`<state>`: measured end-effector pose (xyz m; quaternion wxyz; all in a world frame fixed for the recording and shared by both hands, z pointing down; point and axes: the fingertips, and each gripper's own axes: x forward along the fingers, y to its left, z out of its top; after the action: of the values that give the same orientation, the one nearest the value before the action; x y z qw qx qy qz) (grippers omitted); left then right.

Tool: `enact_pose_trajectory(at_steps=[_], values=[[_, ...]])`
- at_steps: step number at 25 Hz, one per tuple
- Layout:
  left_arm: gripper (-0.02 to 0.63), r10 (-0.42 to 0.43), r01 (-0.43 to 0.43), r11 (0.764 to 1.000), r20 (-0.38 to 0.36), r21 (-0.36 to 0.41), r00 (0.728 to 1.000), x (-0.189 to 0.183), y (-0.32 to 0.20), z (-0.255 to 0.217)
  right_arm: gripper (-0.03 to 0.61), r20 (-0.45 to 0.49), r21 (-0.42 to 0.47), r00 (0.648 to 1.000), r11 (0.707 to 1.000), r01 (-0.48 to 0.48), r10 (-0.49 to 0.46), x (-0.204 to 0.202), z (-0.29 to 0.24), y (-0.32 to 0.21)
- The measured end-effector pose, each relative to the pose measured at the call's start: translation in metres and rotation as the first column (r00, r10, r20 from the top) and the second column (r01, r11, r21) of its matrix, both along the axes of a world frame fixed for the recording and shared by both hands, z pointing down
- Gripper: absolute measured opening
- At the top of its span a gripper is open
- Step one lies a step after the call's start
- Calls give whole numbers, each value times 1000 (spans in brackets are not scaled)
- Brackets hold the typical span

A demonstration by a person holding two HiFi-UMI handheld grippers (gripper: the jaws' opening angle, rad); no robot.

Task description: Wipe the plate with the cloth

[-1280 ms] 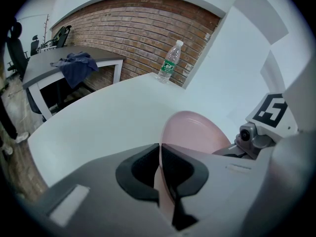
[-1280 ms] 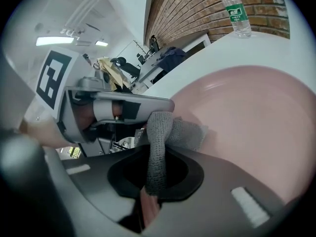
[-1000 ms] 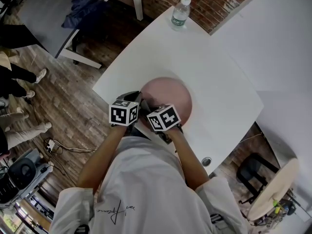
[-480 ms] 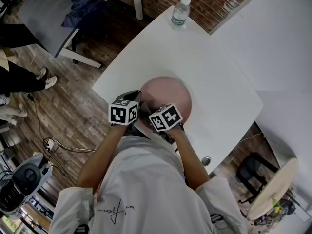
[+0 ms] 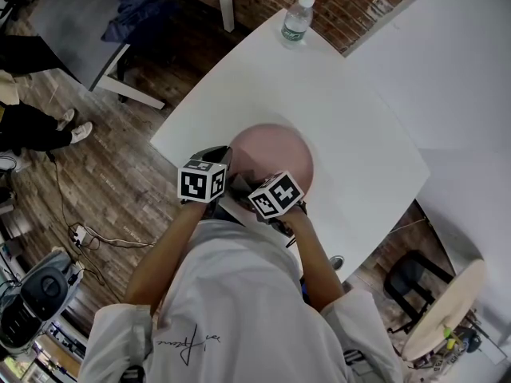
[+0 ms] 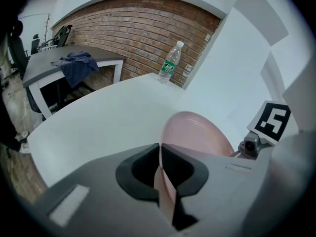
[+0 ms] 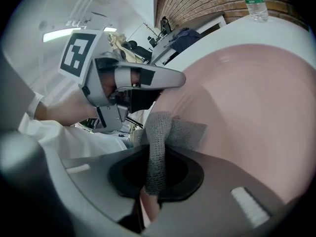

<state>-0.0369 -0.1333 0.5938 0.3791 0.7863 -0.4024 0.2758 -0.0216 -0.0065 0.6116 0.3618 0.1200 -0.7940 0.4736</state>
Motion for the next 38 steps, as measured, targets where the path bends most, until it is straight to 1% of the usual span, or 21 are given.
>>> enact_pose_trajectory(at_steps=[15,21,26,31,38], values=[[29,4,-4,1000,2,3,1000,-1,3,0,34,-52,10,998,999,43,-43,15,1,17],[29,21,-21,1000,-2,-2,1000,4,6,0,34,-79,25,995,998,58,-56,22,0,23],[29,38,-38,999,13,6,999,7,6,0,34,-93,28,994,998,63,-60,24,1,24],[29,43,-43,999,11,4,999,8,6,0,34,-105,35,992,997,70,-66,25,1,26],[29,49,-49,999,10,4,999,8,6,0,34,-157,82,984,992,93,-80,27,1,27]])
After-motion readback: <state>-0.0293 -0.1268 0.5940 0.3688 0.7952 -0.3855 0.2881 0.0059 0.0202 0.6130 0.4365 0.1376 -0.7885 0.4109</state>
